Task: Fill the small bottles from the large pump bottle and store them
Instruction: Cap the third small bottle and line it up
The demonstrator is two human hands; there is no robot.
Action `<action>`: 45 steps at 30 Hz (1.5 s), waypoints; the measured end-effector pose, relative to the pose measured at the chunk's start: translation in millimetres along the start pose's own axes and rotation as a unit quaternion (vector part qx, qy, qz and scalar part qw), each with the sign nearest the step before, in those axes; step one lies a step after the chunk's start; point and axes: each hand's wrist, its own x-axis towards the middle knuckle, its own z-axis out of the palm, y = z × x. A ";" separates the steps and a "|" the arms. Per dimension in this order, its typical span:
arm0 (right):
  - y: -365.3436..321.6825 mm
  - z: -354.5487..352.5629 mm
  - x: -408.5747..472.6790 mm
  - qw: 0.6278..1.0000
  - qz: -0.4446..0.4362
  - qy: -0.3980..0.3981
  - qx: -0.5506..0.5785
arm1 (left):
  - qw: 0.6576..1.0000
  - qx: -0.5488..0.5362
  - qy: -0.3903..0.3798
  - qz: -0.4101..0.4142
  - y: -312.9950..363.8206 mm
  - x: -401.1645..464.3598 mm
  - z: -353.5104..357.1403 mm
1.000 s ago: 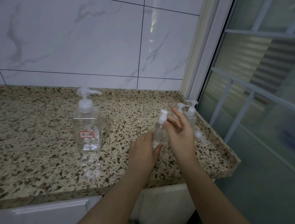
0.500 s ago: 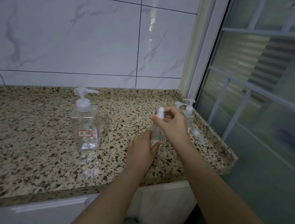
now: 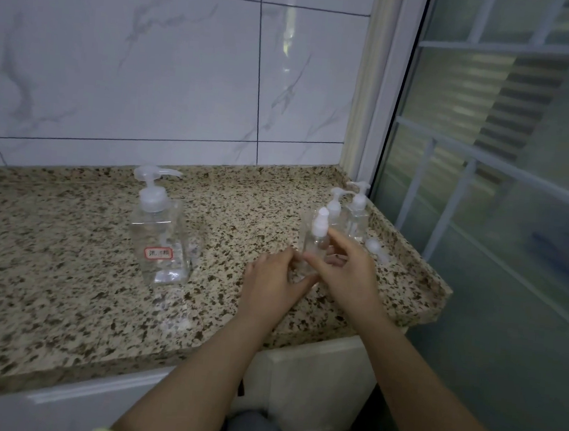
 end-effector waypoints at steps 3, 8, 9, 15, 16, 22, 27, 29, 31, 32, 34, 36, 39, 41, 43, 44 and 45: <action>11.2 -18.0 0.0 0.997 0.013 0.058 -0.056 | 0.999 -0.006 -0.032 -0.010 0.2 1.0 2.8; 29.6 -49.3 14.0 0.987 0.043 0.114 -0.100 | 0.981 -0.165 0.015 -0.102 7.8 17.6 1.0; 31.0 -51.3 16.9 0.987 0.037 0.113 -0.107 | 0.980 -0.171 0.010 -0.105 10.9 23.0 -0.1; 38.2 -51.9 28.7 0.991 0.018 0.092 -0.100 | 0.939 -0.298 -0.047 -0.166 28.0 60.1 8.9; 39.9 -52.2 30.1 0.991 0.011 0.089 -0.103 | 0.937 -0.304 -0.049 -0.167 29.5 65.1 12.0; 48.6 -53.7 35.8 0.991 -0.025 0.072 -0.112 | 0.933 -0.320 -0.046 -0.161 31.7 84.5 21.4; 58.0 -50.7 43.5 0.990 -0.031 0.064 -0.123 | 0.937 -0.314 -0.056 -0.139 24.9 92.4 25.6; 60.1 -46.7 46.3 0.990 -0.031 0.057 -0.126 | 0.938 -0.317 -0.050 -0.134 23.5 94.1 25.2; 59.7 -41.2 48.9 0.990 -0.033 0.057 -0.128 | 0.939 -0.312 -0.043 -0.137 19.6 94.7 23.5; 59.0 -37.3 50.1 0.989 -0.037 0.061 -0.131 | 0.940 -0.309 -0.039 -0.141 17.1 94.0 20.8; 56.0 -29.7 52.2 0.988 -0.042 0.066 -0.133 | 0.941 -0.303 -0.034 -0.148 11.6 93.1 15.7; 54.3 -20.9 55.1 0.991 -0.032 0.064 -0.113 | 0.942 -0.297 -0.035 -0.153 6.3 92.4 9.8; 56.3 -8.4 60.3 0.989 -0.016 0.084 -0.118 | 0.944 -0.289 -0.042 -0.151 2.0 91.7 3.8; 57.7 -3.7 63.2 0.983 -0.015 0.100 -0.150 | 0.943 -0.293 -0.045 -0.153 0.7 91.4 2.3; 57.4 -2.3 64.4 0.972 -0.014 0.108 -0.206 | 0.942 -0.294 -0.048 -0.153 1.2 90.9 1.9; 57.1 -1.7 64.1 0.967 -0.018 0.108 -0.232 | 0.941 -0.297 -0.048 -0.154 2.3 90.5 1.2; 56.0 -1.6 63.1 0.963 -0.025 0.105 -0.247 | 0.941 -0.299 -0.047 -0.153 2.6 90.6 1.5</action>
